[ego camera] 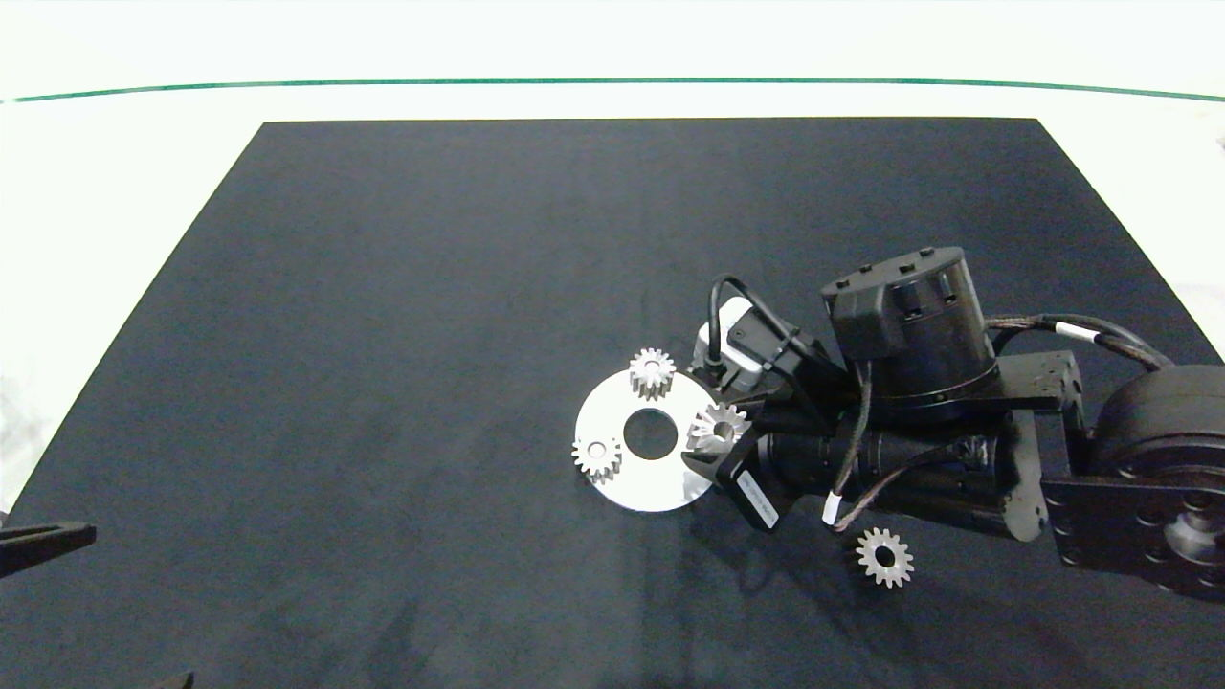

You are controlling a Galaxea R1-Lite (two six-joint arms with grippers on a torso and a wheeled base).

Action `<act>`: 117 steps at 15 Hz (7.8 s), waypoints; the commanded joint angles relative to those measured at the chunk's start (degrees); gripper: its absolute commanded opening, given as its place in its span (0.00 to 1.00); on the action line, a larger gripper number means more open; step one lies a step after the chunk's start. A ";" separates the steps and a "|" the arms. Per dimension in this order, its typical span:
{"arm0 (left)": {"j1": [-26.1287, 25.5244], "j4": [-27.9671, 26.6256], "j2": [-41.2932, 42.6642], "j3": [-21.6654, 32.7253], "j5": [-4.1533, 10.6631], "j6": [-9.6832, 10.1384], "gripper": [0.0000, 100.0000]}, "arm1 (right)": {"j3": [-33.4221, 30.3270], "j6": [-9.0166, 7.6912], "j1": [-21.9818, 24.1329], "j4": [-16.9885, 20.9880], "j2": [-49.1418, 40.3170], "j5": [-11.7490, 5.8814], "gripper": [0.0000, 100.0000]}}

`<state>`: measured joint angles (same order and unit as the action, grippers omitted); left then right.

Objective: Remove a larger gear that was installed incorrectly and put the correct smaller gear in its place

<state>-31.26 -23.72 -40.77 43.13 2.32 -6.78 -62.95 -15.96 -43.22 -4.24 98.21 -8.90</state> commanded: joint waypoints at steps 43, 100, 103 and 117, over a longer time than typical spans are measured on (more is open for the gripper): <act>0.23 -0.18 2.53 -4.28 2.69 0.10 1.00 | 19.18 1.98 13.42 -0.33 -18.93 4.07 1.00; 1.73 -0.01 4.47 -7.10 2.87 0.19 1.00 | 29.82 1.81 9.47 -5.43 -12.69 -1.30 0.33; 1.73 -0.01 4.55 -7.36 2.87 0.19 1.00 | 30.17 1.81 9.55 -5.51 -12.60 -1.30 0.27; 1.73 -0.10 5.70 -8.94 2.87 0.19 1.00 | 24.10 1.72 9.73 -8.77 -12.87 -1.82 0.22</act>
<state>-29.51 -23.59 -35.39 34.39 5.14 -6.56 -36.85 -13.97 -33.35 -13.19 85.16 -10.54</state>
